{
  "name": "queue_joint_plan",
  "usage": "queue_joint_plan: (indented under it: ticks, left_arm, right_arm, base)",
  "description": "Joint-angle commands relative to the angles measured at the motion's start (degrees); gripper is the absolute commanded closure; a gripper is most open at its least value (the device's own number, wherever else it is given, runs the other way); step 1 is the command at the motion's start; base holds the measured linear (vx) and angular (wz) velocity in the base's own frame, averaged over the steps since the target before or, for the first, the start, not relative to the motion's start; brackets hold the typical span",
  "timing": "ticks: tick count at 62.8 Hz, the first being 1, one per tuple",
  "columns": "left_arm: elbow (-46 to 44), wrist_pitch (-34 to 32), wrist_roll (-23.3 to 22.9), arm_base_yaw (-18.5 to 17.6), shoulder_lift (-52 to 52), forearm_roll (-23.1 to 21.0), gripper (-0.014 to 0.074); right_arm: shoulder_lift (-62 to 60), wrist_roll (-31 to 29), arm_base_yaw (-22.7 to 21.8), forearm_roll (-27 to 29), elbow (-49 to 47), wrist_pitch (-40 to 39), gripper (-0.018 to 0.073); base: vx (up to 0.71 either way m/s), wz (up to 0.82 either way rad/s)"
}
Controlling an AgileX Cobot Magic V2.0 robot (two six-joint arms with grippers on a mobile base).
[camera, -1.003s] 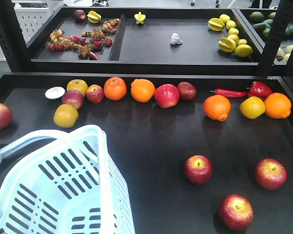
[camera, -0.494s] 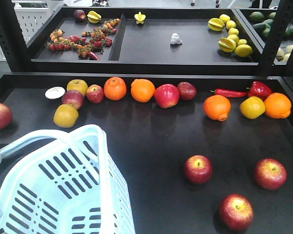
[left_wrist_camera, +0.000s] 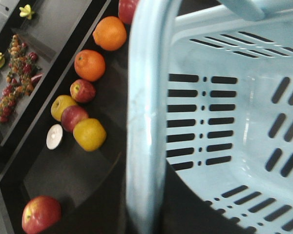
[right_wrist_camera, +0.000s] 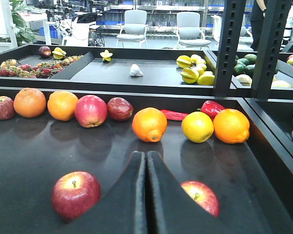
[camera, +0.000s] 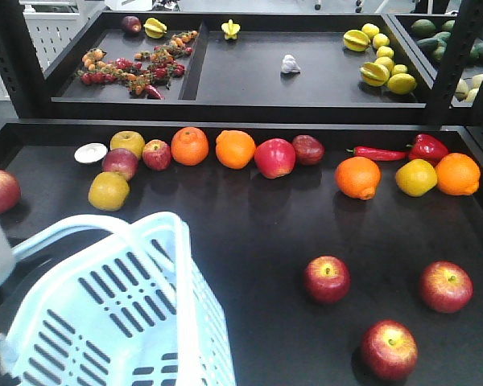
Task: Pick three apples into basket with both arms
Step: 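Swing the basket over the table with the left gripper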
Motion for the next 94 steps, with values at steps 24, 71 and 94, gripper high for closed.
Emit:
queue_joint_plan:
  ticks: [24, 71, 94]
  left_arm:
    - [-1.8, -14.3, -1.0, -0.1, 14.4, 29.2, 0.0582]
    - [-12.9, -19.7, -16.7, -0.1, 40.8, 45.3, 0.0538]
    - [-12.9, -20.1, -21.2, -0.1, 45.9, 45.5, 0.0526]
  right_arm:
    - [-1.0, -0.4, -0.2, -0.6, 0.6, -4.3, 0.0569]
    - [-1.0, -0.4, -0.2, -0.6, 0.6, -4.3, 0.0569]
    - [-1.0, -0.4, -0.2, -0.6, 0.6, -4.3, 0.0569]
  base:
    - [0.00, 0.00]
    - [0.00, 0.00]
    - [0.00, 0.00]
